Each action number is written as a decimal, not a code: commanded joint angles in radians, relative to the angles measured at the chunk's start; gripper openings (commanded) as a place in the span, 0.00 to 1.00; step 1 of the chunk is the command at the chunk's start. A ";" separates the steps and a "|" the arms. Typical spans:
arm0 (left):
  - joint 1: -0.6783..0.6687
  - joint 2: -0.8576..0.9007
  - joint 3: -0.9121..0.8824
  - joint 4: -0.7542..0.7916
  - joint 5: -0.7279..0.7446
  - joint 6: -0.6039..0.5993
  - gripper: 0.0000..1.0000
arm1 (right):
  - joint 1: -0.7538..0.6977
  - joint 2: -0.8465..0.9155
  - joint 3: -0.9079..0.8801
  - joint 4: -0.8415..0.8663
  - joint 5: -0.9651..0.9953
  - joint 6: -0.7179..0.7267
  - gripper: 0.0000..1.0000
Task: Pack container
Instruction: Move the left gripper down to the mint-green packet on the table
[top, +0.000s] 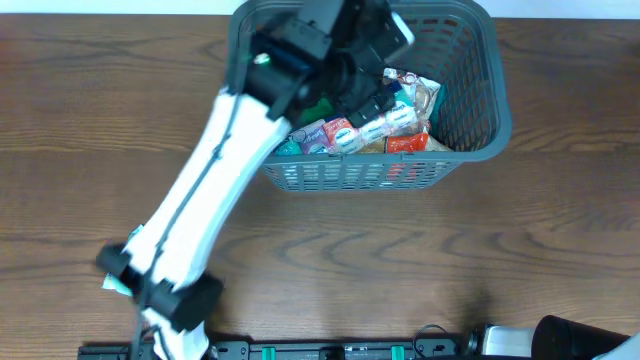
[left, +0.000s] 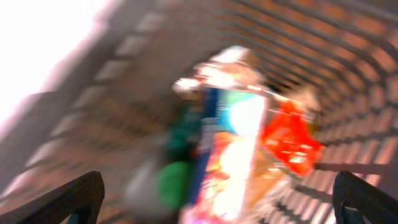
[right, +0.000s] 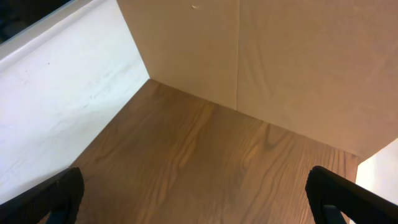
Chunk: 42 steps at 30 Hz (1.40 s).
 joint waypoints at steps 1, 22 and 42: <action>0.037 -0.135 0.052 -0.031 -0.335 -0.154 0.99 | -0.010 0.002 -0.002 -0.001 0.010 0.011 0.99; 0.557 -0.418 -0.088 -0.622 -0.476 -0.615 0.99 | -0.010 0.002 -0.002 -0.001 0.010 0.011 0.99; 0.679 -0.762 -1.206 -0.251 -0.430 -0.776 0.98 | -0.010 0.002 -0.002 -0.001 0.010 0.011 0.99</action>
